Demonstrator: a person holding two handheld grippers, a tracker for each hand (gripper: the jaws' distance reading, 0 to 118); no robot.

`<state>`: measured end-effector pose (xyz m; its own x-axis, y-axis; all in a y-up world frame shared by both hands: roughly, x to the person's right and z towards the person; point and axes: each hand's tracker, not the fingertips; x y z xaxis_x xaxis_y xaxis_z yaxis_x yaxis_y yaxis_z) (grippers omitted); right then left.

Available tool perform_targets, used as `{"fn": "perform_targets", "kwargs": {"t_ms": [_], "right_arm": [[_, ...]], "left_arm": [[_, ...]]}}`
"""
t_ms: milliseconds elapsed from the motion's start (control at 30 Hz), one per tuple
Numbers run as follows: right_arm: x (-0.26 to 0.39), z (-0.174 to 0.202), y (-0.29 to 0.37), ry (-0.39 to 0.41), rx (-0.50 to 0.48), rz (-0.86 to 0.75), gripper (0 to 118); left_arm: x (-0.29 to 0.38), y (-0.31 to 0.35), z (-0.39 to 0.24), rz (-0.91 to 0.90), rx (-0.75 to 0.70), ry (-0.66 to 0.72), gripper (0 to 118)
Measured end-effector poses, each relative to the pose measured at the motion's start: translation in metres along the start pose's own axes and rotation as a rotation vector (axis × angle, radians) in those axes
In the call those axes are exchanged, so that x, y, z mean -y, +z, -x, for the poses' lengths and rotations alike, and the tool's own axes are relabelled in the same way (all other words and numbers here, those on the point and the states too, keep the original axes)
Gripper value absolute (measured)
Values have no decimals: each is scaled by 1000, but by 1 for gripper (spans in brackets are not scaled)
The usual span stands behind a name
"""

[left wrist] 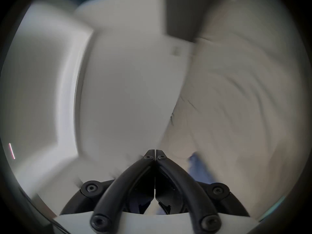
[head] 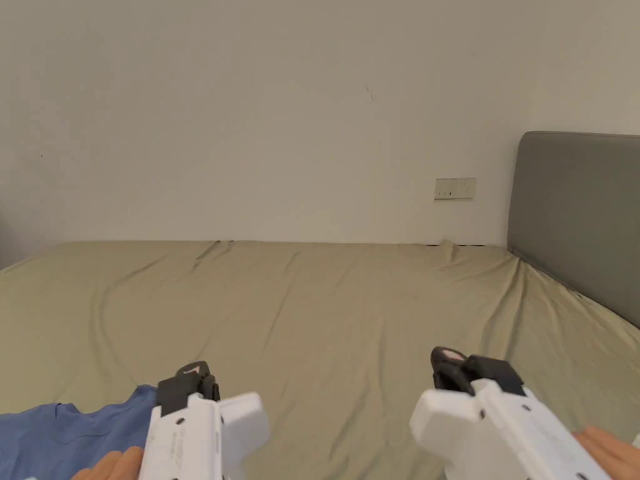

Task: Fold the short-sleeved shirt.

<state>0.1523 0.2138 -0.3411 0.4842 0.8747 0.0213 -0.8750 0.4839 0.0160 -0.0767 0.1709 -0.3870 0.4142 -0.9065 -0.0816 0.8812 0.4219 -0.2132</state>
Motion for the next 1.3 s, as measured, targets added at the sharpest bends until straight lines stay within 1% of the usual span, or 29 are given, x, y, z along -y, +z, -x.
{"fn": "perform_targets", "kwargs": {"t_ms": [67,100,133,167,200,233,267,300,333,367,433,500,567,600,700,933,1100,1200,1300], "right_arm": [[2,-20,-5,-485,17,76,2],[8,-29,-5,-694,23,95,2],[17,-36,-4,-912,6,85,2],[27,-39,-2,-1104,-27,55,2],[37,-39,-2,-1247,-61,32,2],[41,-37,-3,-1321,-59,43,2],[43,-36,-3,-1320,-32,61,2],[43,-36,-3,-1271,14,85,2],[39,-32,0,-1205,53,88,2],[38,-32,1,-1156,69,81,2],[39,-36,3,-1098,76,52,2],[36,-37,6,-1110,72,34,2],[35,-42,7,-1131,70,13,2],[34,-44,8,-1125,71,5,2],[30,-46,11,-1087,78,-9,2],[29,-49,13,-1051,80,-17,2],[25,-48,14,-1047,66,-29,2],[19,-46,11,-1036,48,-38,2],[13,-39,6,-1041,15,-57,2]], "left_arm": [[-3,3,35,43,96,512,0],[1,6,53,45,169,778,0],[9,9,69,6,267,1064,0],[20,11,78,-46,364,1293,0],[31,14,80,-108,461,1471,0],[34,16,81,-115,483,1555,0],[26,24,80,-80,426,1527,0],[19,29,78,-43,329,1393,0],[13,32,76,-46,248,1255,0],[10,35,74,-58,193,1148,0],[4,34,69,-66,167,1018,0],[3,36,72,-89,204,1031,0],[4,35,73,-126,247,1092,0],[5,35,75,-135,263,1123,0],[4,30,77,-74,275,1136,0],[9,31,82,-80,252,1151,0],[11,33,86,-79,225,1128,0],[18,35,89,-79,205,1120,0],[31,33,95,-38,189,1112,0]]}}
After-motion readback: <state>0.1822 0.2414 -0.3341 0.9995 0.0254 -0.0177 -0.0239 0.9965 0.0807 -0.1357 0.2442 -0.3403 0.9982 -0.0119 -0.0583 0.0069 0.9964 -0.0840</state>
